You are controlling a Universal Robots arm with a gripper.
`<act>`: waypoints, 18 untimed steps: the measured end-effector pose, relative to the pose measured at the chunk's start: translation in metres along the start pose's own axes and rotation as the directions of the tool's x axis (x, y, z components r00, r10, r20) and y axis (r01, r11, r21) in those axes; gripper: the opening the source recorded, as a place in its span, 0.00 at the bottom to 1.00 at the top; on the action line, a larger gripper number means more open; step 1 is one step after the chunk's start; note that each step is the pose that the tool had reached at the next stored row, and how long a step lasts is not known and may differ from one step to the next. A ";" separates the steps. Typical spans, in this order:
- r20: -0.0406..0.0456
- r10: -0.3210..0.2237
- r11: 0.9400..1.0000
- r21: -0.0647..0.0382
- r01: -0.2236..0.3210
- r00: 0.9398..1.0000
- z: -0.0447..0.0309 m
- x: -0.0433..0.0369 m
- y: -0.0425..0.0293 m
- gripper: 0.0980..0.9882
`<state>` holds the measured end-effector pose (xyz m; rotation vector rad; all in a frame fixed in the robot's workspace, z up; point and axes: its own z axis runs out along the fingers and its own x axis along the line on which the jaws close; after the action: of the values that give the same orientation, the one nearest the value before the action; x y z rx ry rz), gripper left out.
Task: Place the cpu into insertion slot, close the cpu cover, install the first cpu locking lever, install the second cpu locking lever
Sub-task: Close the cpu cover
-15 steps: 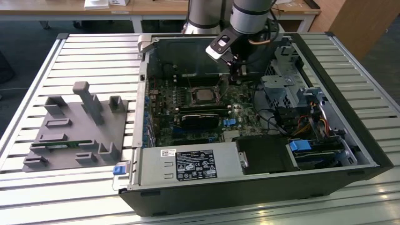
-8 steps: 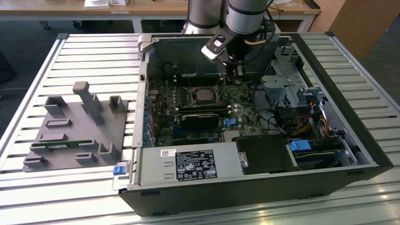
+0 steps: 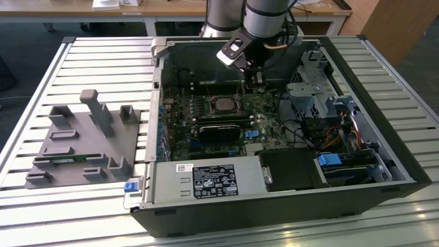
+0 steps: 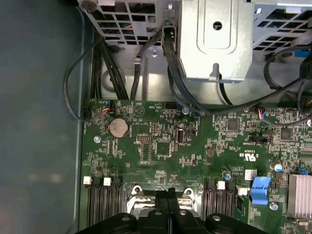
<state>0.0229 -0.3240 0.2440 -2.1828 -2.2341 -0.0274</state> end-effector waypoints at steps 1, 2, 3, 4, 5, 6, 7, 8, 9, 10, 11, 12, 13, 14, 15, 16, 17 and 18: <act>0.000 0.000 1.000 0.000 0.000 1.000 0.0000 0.0000 -0.0012 0.01; 0.000 0.000 1.000 0.000 0.000 1.000 0.0000 0.0001 -0.0026 0.01; 0.000 0.000 1.000 0.000 0.000 1.000 0.0000 0.0001 -0.0040 0.01; 0.000 0.000 1.000 0.000 0.000 1.000 0.0000 0.0001 -0.0049 0.01; 0.000 0.000 1.000 0.000 0.000 1.000 0.0000 0.0001 -0.0054 0.01; 0.000 0.000 1.000 0.000 0.000 1.000 0.0000 0.0002 -0.0062 0.01; 0.000 0.000 1.000 0.000 0.000 1.000 0.0000 0.0002 -0.0071 0.01; 0.000 0.000 1.000 0.000 0.000 1.000 0.0000 0.0002 -0.0079 0.01; 0.000 0.000 1.000 0.000 0.000 1.000 0.0001 0.0003 -0.0088 0.01; 0.000 0.000 1.000 0.000 0.000 1.000 0.0001 0.0003 -0.0098 0.01; 0.000 0.000 1.000 0.000 0.000 1.000 0.0002 0.0003 -0.0105 0.01; 0.000 0.000 1.000 0.000 0.000 1.000 0.0006 0.0004 -0.0112 0.01; 0.000 0.000 1.000 0.000 0.000 1.000 0.0009 0.0004 -0.0119 0.01; 0.000 0.000 1.000 0.000 0.000 1.000 0.0014 0.0003 -0.0124 0.01; 0.000 0.000 1.000 0.000 0.000 1.000 0.0020 0.0003 -0.0130 0.01; 0.000 0.000 1.000 0.000 0.000 1.000 0.0026 0.0003 -0.0139 0.01; 0.000 0.000 1.000 0.000 0.000 1.000 0.0032 0.0004 -0.0152 0.01; 0.000 0.000 1.000 0.000 0.000 1.000 0.0038 0.0005 -0.0171 0.01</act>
<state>0.0058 -0.3238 0.2403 -2.1829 -2.2340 -0.0275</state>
